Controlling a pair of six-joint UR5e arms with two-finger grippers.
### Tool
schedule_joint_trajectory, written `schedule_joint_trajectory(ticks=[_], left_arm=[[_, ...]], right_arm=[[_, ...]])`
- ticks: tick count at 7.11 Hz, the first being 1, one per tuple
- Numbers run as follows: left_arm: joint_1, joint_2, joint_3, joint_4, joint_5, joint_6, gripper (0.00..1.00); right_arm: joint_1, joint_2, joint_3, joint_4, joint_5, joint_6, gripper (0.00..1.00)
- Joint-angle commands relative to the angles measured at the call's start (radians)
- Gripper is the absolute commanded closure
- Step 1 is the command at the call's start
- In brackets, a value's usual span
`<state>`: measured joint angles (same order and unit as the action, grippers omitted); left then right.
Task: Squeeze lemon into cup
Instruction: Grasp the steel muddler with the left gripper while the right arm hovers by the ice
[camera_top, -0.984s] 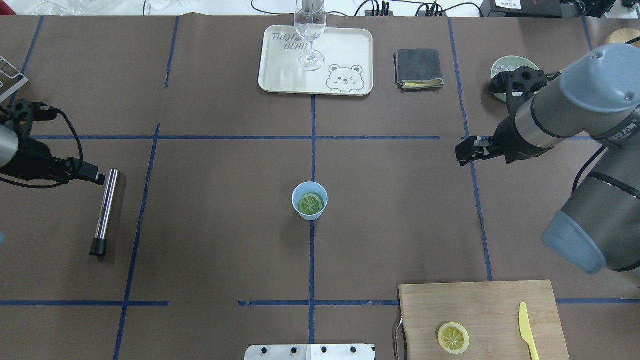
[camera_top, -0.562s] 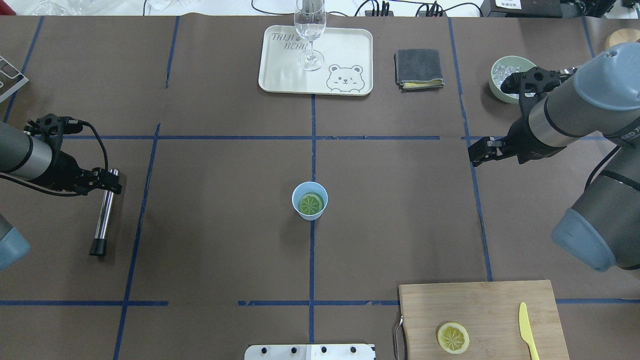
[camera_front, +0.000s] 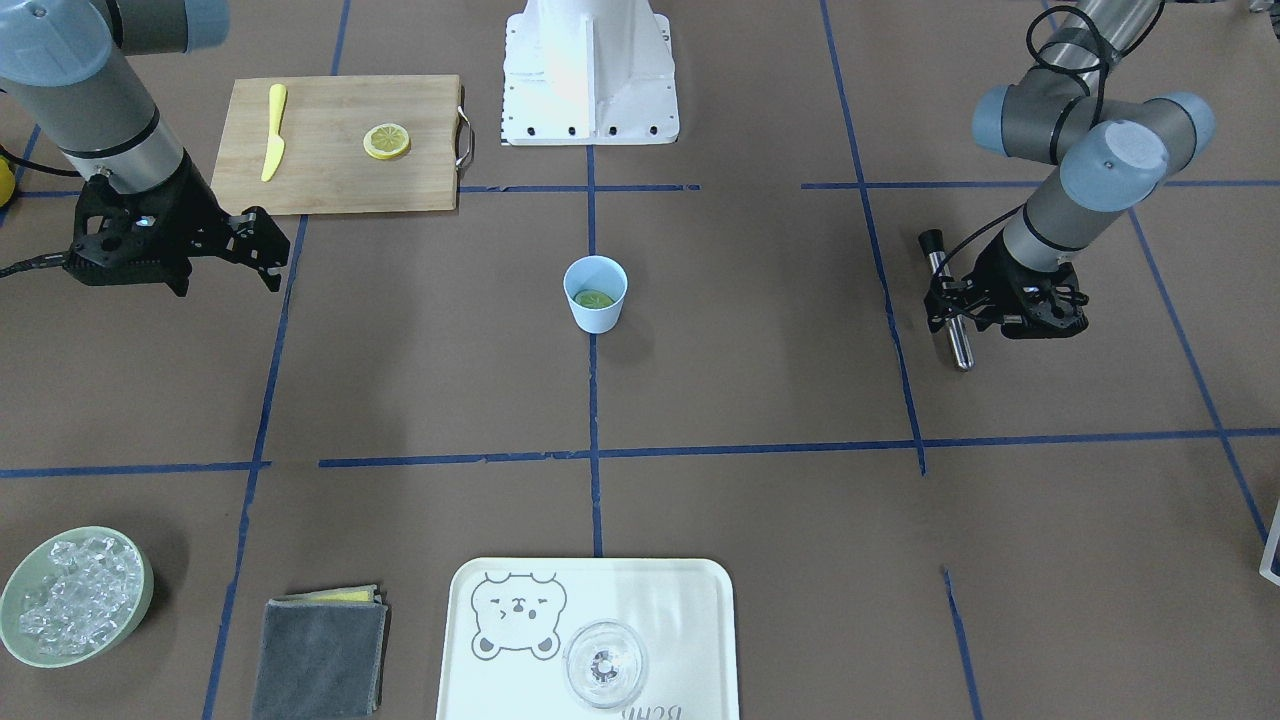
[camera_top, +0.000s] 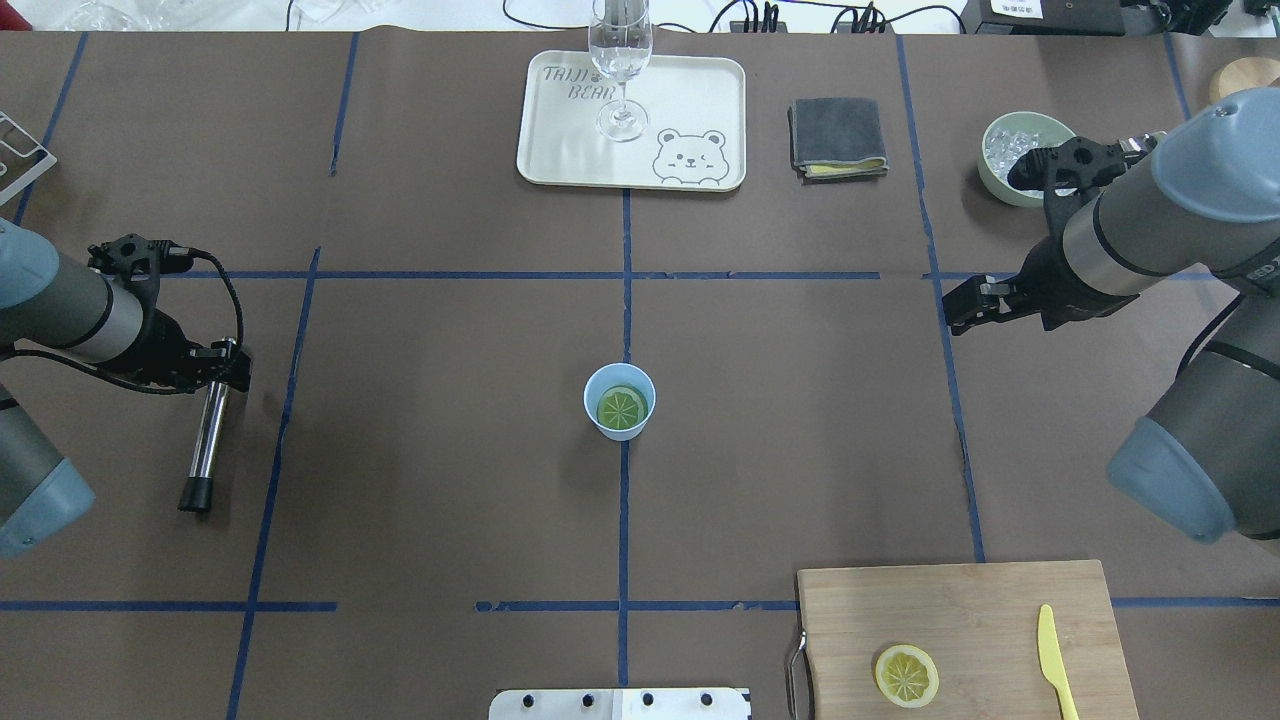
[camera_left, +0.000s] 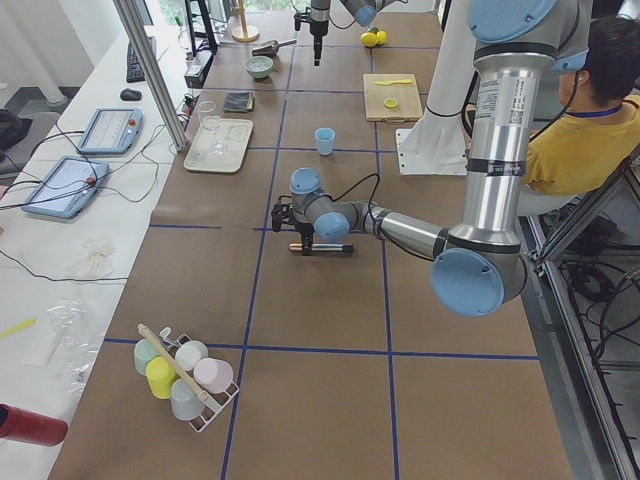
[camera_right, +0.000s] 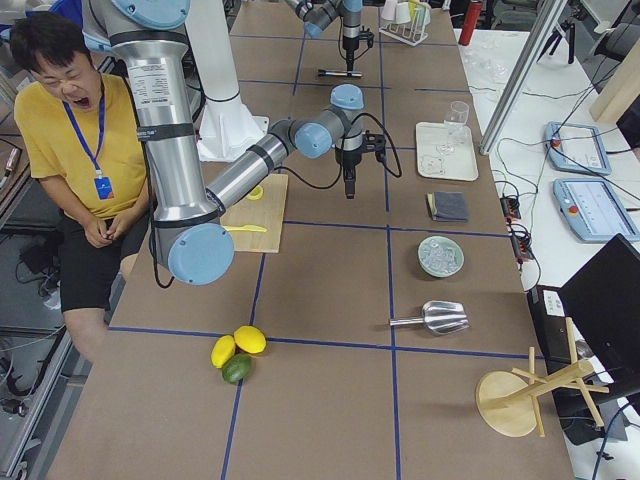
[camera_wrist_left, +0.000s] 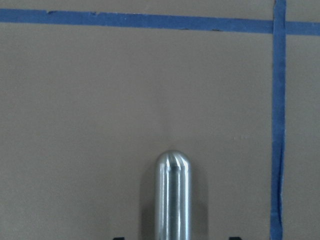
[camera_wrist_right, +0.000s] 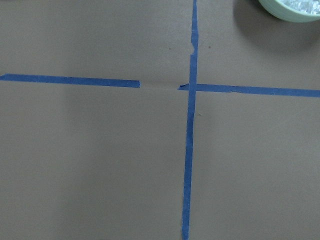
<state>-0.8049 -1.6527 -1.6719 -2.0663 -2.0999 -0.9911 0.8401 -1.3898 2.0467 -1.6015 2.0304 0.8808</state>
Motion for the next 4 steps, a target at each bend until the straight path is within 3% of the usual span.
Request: schedule_joint_trajectory(ticks=[1, 3, 4], left_arm=[[0.007, -0.001, 0.004, 0.003, 0.017, 0.000, 0.39], [0.010, -0.001, 0.004, 0.003, 0.018, 0.000, 0.39], [0.016, -0.001, 0.004, 0.003, 0.020, 0.000, 0.57]], right_arm=[[0.002, 0.000, 0.003, 0.000, 0.005, 0.000, 0.00], [0.019, 0.000, 0.003, 0.000, 0.039, -0.006, 0.00], [0.022, 0.000, 0.001, 0.000, 0.039, -0.006, 0.00]])
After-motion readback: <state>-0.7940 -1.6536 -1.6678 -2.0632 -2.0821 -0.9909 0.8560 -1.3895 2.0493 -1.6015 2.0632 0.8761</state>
